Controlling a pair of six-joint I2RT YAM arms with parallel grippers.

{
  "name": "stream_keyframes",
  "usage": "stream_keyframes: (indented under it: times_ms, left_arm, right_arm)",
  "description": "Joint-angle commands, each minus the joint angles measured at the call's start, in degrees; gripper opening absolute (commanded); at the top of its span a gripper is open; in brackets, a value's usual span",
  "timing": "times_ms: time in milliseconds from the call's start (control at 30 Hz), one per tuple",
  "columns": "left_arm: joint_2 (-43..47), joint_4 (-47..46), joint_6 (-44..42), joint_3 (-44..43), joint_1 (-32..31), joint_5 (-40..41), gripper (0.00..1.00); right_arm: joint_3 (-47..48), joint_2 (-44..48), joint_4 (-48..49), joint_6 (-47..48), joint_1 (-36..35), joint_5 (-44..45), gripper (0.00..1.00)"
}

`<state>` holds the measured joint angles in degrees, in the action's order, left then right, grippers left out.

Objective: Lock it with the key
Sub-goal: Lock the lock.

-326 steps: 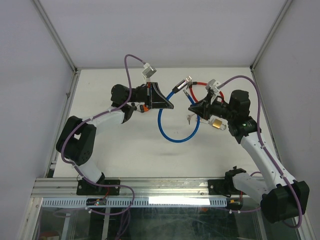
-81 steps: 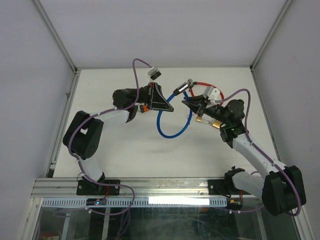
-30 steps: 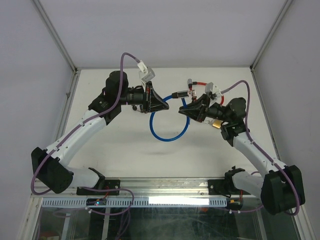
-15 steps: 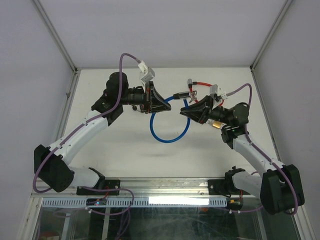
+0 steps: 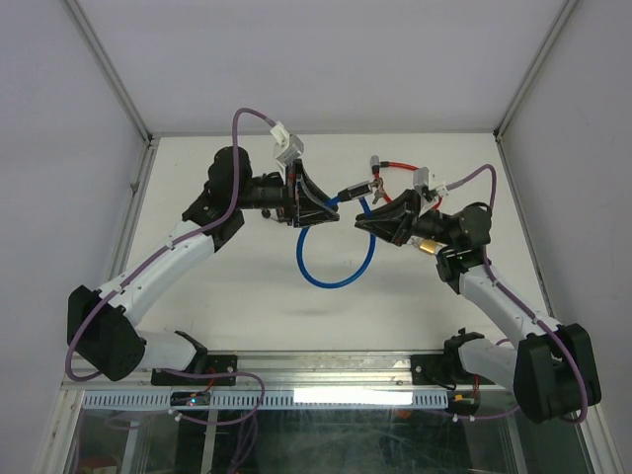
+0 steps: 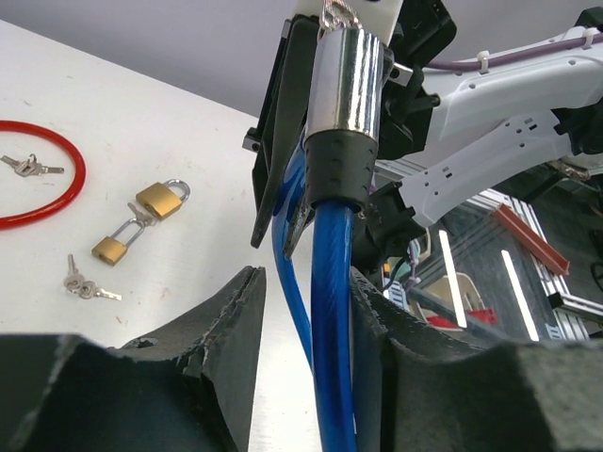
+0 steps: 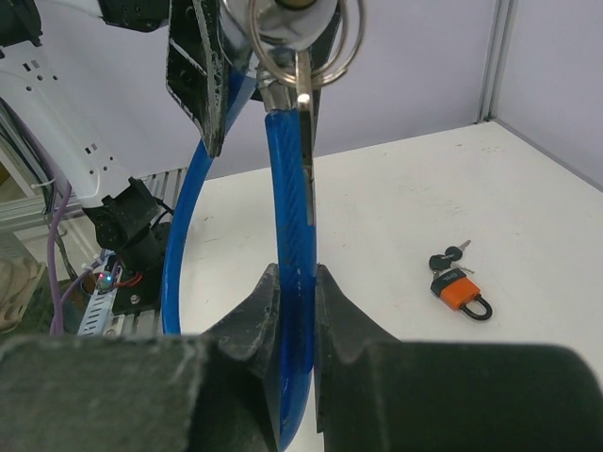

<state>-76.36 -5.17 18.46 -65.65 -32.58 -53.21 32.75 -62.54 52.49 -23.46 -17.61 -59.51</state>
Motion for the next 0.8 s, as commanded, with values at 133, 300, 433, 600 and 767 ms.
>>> stream_keyframes:
  times_ms: [133,300,433,600,767]
  left_arm:
    - [3.0,-5.1,0.5,0.2,0.3,-1.4,0.47]
    - [2.5,-5.1,0.7,-0.2,0.3,-3.0,0.38]
    - [2.0,-5.2,1.0,-0.7,0.3,-5.1,0.22]
    - [-0.2,-3.0,2.4,-2.9,0.3,-6.9,0.0]
    - [-3.1,10.6,-3.9,-8.9,0.4,-4.4,0.0]
  right_arm:
    - [0.7,0.3,5.7,-2.2,0.3,-1.8,0.0]
    - [0.8,0.0,5.7,-2.3,0.4,-1.8,0.0]
    - [1.6,0.4,1.6,1.4,0.2,-2.5,0.0]
    - [7.0,3.7,-20.6,18.2,-2.5,-1.9,0.0]
    - [13.6,5.3,-38.3,31.1,-2.7,0.7,0.0]
